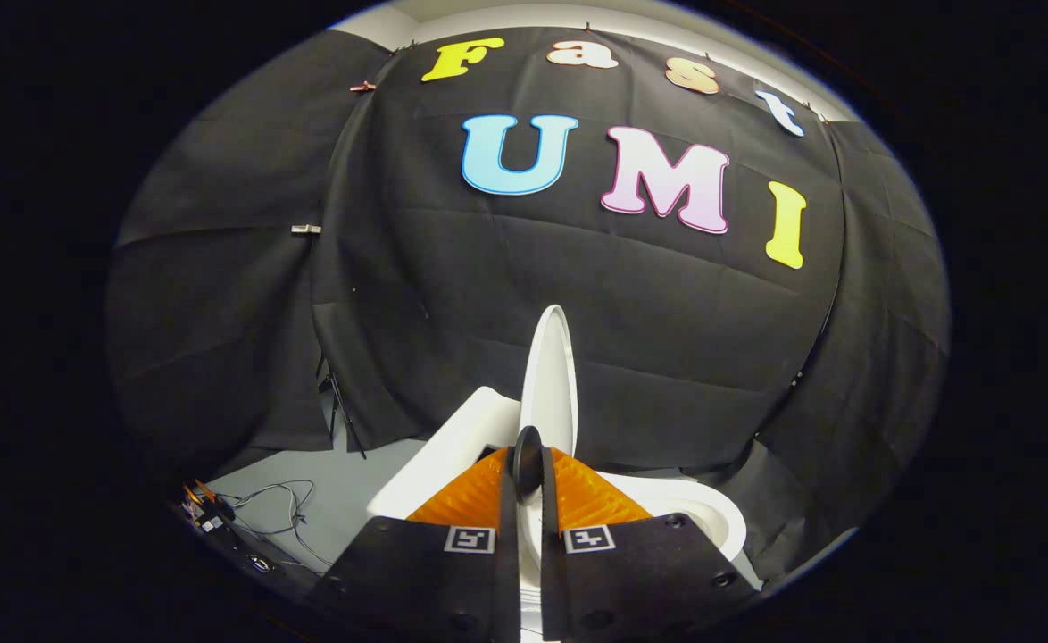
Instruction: Open the toilet lid.
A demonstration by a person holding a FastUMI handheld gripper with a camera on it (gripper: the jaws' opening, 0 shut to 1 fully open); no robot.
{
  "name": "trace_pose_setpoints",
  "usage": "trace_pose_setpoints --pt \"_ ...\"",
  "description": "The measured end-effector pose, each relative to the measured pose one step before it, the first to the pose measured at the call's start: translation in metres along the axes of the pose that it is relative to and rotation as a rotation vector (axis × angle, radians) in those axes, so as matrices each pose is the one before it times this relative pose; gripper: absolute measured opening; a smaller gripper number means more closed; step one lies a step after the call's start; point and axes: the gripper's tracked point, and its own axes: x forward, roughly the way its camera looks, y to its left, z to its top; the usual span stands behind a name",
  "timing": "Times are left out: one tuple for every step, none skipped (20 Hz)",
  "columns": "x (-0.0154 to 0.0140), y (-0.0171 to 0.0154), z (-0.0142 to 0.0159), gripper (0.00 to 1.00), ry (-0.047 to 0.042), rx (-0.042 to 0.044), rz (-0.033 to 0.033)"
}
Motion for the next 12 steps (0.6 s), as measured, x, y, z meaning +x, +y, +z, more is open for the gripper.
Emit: trace_pose_setpoints --pt "0.00056 0.00364 -0.00078 0.14 -0.00031 -0.0104 -0.0005" --pt "0.00034 0.00464 0.00049 0.14 -0.00036 -0.01521 -0.00161" --pt "0.00086 0.00189 0.00044 0.14 0.00072 -0.019 -0.00395" --pt "-0.00007 -0.00065 -0.00007 0.14 -0.00075 -0.01662 -0.00768" --pt "-0.00142 -0.0027 -0.00101 0.14 -0.0016 -0.01099 -0.01125" --pt "0.00074 -0.00337 0.00034 0.14 -0.00252 0.00069 -0.01106" --pt "-0.00071 -0.00238 0.00097 0.14 -0.00544 0.00897 -0.00619" --pt "-0.00046 -0.00071 0.0002 0.13 -0.00127 0.01233 0.00647" --pt "-0.00177 0.00055 -0.00109 0.14 0.00084 0.00903 0.00928" --pt "-0.00297 0.00232 -0.00038 0.16 0.00267 0.00752 0.01219" --pt "-0.0025 0.00242 0.00021 0.18 -0.00386 0.00306 0.01198" --pt "-0.00516 0.00348 0.00384 0.2 -0.00925 0.00184 0.02447"
